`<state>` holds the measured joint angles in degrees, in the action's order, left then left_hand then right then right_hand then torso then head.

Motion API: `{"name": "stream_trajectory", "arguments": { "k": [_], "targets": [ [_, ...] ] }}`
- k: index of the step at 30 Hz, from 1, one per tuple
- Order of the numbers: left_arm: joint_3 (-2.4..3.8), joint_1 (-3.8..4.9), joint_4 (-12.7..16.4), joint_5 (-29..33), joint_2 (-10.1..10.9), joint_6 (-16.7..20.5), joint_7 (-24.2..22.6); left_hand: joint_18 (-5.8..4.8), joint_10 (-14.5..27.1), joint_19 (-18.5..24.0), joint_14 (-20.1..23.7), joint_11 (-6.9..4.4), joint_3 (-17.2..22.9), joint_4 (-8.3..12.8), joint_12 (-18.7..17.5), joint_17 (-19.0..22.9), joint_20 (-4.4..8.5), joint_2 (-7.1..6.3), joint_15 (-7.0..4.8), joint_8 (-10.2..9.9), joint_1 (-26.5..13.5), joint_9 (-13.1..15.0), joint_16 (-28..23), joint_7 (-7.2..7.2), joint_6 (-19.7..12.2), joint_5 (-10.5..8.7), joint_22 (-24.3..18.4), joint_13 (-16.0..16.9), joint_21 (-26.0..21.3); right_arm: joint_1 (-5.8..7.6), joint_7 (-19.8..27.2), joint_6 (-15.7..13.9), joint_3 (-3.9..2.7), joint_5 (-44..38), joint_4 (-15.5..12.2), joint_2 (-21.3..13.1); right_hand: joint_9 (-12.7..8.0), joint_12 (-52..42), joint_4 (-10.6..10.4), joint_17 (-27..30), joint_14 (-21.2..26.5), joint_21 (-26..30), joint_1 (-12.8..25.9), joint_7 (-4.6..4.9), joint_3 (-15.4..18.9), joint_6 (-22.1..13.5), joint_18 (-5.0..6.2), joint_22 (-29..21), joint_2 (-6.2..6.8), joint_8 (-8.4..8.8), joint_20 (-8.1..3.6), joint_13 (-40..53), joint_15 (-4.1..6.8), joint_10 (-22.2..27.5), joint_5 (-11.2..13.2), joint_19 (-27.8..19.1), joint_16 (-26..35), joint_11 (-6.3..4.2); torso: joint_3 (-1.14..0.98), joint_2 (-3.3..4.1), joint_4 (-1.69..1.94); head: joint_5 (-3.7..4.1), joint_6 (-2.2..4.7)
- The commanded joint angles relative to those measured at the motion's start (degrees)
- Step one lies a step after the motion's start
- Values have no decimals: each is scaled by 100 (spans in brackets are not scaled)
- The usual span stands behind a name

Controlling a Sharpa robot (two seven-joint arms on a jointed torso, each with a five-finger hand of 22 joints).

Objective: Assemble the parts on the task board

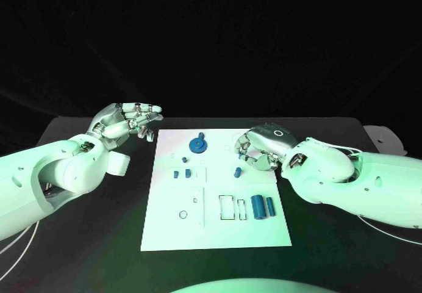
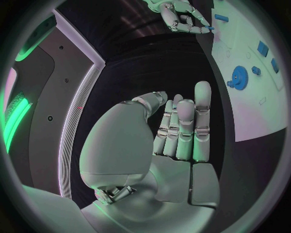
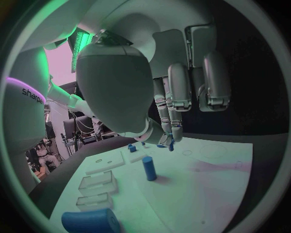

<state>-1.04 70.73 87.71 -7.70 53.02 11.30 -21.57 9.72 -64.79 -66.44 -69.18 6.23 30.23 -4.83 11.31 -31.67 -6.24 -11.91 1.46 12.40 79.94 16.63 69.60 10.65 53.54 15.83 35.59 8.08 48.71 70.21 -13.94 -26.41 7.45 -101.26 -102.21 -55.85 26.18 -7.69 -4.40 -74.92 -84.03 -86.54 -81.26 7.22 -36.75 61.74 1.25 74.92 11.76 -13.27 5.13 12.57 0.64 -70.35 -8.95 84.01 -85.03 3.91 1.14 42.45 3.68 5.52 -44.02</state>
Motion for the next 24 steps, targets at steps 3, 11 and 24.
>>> {"name": "stream_trajectory", "arguments": {
  "k": [3,11,24],
  "targets": [
    [1,1,-23,44,-46,-42,-70,80,45,-4,38,10,12,36,25,7,10,-2,3,-37,16,-5,-20,8,-32,5,-7,8,-25,-23,85,-331,-5,143,-249,110,9,8,43,-690,-410,-26,80,15,-6,43,-54,1366,7,-31,-33,0,36,-103,-14,485,4,-56,-2,-8,11,-108,20],
    [-26,-9,-94,58,-127,-33,-84,80,50,-3,40,11,13,37,26,10,9,-1,5,-38,15,-6,-20,10,-36,5,-8,9,-27,-136,135,-452,4,147,-352,542,10,12,49,-684,-409,-34,84,15,-10,40,-56,1370,4,-30,-34,0,37,-102,-17,488,7,-57,10,-5,2,-460,4],
    [-33,-12,-191,64,-306,-15,-96,80,58,-3,44,15,11,37,28,13,7,-2,8,-40,9,-8,-20,13,-42,4,-9,9,-29,-527,221,-422,49,156,-50,1078,11,14,53,-679,-408,-34,86,15,-12,38,-56,1370,1,-29,-34,1,37,-102,-19,488,10,-57,40,-9,23,-747,-2]
  ]
}}
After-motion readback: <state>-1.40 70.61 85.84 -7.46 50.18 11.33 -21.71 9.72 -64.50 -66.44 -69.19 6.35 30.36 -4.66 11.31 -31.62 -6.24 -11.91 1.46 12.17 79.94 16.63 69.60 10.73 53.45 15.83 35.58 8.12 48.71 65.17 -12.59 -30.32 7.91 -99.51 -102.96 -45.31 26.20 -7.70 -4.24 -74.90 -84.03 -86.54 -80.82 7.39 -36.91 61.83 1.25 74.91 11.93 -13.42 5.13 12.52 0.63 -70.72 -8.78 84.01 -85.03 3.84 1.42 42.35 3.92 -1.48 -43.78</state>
